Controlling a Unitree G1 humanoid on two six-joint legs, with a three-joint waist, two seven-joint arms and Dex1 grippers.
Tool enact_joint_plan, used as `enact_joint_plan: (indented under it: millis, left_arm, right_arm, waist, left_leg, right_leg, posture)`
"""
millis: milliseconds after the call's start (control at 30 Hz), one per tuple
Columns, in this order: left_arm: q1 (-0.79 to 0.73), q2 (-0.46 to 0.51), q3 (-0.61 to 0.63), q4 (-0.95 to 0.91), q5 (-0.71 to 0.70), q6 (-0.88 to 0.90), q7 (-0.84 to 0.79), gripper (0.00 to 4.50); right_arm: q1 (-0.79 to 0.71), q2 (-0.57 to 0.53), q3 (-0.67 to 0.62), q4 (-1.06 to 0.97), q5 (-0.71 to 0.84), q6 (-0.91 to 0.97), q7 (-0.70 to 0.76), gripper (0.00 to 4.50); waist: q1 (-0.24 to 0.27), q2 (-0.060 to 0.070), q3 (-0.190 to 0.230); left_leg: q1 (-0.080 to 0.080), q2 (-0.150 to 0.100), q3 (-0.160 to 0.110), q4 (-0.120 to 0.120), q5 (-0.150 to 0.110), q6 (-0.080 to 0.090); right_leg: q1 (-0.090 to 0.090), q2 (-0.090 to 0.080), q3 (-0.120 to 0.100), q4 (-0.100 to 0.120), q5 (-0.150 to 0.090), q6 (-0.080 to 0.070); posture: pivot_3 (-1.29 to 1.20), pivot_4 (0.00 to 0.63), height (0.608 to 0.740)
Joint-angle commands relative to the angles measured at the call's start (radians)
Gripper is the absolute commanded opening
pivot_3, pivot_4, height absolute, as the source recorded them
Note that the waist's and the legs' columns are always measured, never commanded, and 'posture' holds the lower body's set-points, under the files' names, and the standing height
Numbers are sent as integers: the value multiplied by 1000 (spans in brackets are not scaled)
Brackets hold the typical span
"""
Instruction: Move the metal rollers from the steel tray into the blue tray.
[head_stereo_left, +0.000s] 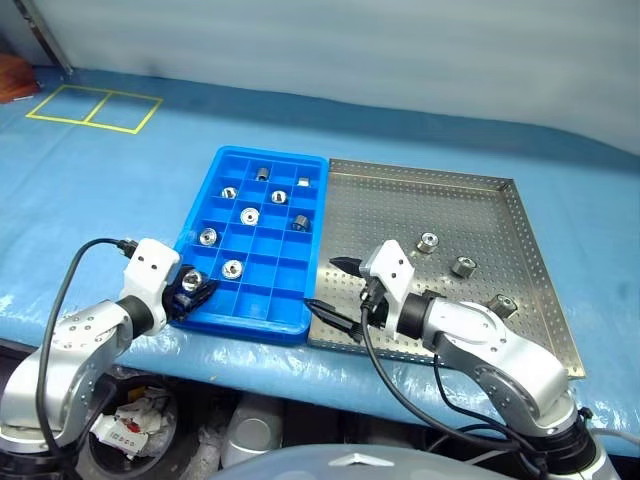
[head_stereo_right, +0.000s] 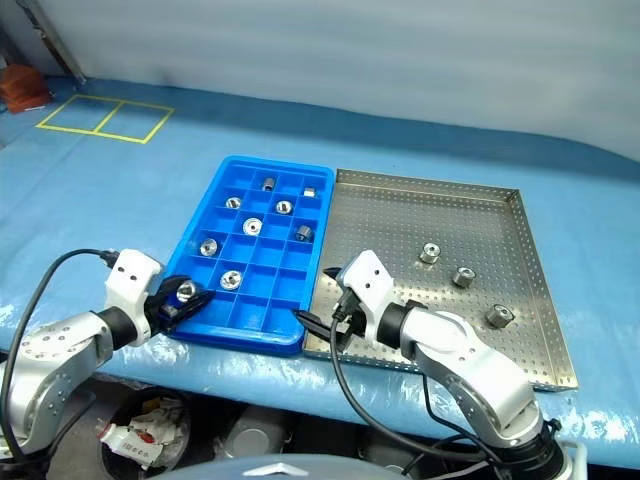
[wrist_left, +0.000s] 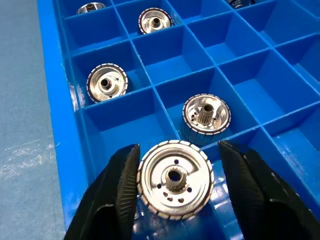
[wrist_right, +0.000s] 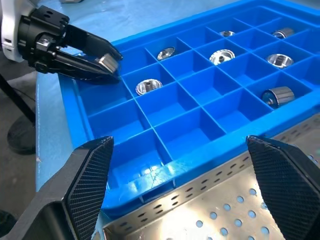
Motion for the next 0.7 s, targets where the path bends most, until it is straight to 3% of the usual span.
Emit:
enact_joint_plan:
  millis: [33,333,533,700]
  left_arm:
    - [-16,7,50,-60,-41,1,-5,4368]
    - [-182,-77,25,-69,-173,-58,-7,4473]
    - [-303,-191,-109,31,-121,-188,24,4473]
    - [-382,-309,-246,159,-28,-279,92,4473]
  right_arm:
    - [2,3,-26,-49,12,-3,3,4500]
    - [76,14,-121,-115,22,15,-64,4500]
    - [158,96,-234,-162,-25,36,-236,4500]
    - [115,209,-283,-97,-109,105,-426,4500]
  waist:
    - [-7,0,0]
    - [-26,0,0]
    - [-72,0,0]
    - [-124,0,0]
  left_leg:
    - [0,0,0,0,0,0]
    - [0,-1,-1,0,0,0]
    - [0,-4,-1,0,0,0]
    - [1,-5,0,1,0,1]
  right_leg:
    - [0,0,0,0,0,0]
    - [1,-2,-1,0,0,1]
    - [2,-1,1,0,0,1]
    - [2,-1,3,1,1,2]
  posture:
    - [360,150,740]
    - [247,150,740]
    - [151,150,740]
    - [75,150,740]
